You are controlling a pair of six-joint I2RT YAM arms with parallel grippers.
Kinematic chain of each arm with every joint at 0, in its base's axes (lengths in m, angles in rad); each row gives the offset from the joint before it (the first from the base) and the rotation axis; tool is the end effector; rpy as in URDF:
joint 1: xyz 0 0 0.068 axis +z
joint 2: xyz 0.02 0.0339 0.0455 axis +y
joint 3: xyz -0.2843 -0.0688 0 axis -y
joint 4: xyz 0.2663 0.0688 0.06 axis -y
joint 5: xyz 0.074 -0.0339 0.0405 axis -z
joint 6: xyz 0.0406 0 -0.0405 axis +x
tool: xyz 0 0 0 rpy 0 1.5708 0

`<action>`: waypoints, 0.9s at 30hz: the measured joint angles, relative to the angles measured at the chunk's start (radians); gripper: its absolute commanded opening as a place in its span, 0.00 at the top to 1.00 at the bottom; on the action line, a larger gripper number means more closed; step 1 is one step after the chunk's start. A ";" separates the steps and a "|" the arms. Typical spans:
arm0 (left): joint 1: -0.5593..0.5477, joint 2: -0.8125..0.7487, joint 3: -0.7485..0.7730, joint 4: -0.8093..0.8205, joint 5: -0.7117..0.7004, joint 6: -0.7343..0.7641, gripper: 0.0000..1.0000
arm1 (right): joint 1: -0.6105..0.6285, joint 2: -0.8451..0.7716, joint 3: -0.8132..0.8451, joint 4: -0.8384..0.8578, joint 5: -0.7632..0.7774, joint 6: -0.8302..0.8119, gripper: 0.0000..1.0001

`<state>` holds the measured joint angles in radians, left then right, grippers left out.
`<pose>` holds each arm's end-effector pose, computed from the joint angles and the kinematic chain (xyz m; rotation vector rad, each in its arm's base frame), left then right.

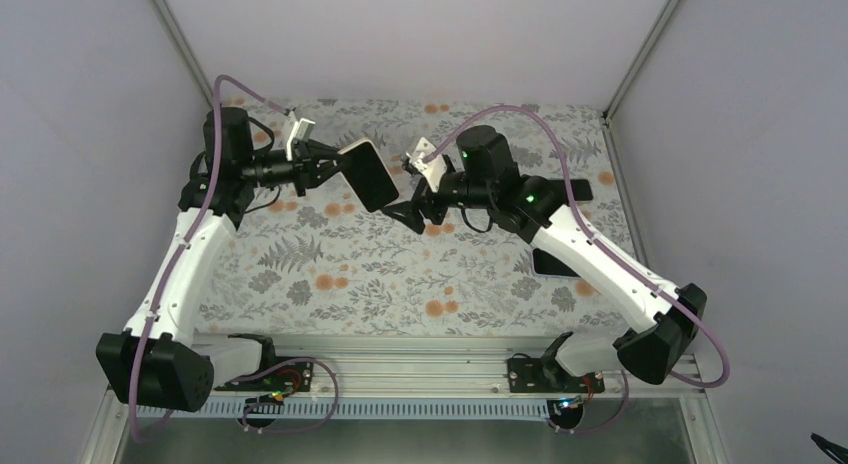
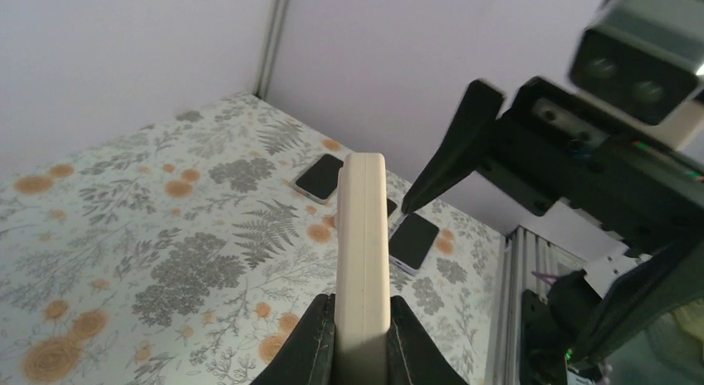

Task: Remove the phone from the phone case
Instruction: Adjust the phone.

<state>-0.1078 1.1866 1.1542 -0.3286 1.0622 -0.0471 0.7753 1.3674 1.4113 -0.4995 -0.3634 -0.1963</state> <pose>0.2639 -0.0642 0.3953 0.7628 1.7261 -1.1175 0.2231 0.2388 0.4143 -1.1699 1.7105 0.7290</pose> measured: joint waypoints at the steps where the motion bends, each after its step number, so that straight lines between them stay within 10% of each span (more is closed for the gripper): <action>1: 0.000 0.001 0.016 -0.033 0.015 0.034 0.98 | -0.005 -0.007 -0.015 -0.007 -0.031 -0.002 0.01; 23: -0.040 -0.023 0.024 -0.225 0.225 0.252 0.98 | -0.044 0.053 -0.005 -0.116 -0.391 0.007 0.00; 27: -0.053 -0.023 0.005 -0.226 0.223 0.249 0.98 | -0.044 0.088 0.008 -0.113 -0.393 0.023 0.14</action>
<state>-0.1604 1.1633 1.1587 -0.5549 1.2854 0.2016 0.7315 1.4555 1.4189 -0.6128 -0.7559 -0.1730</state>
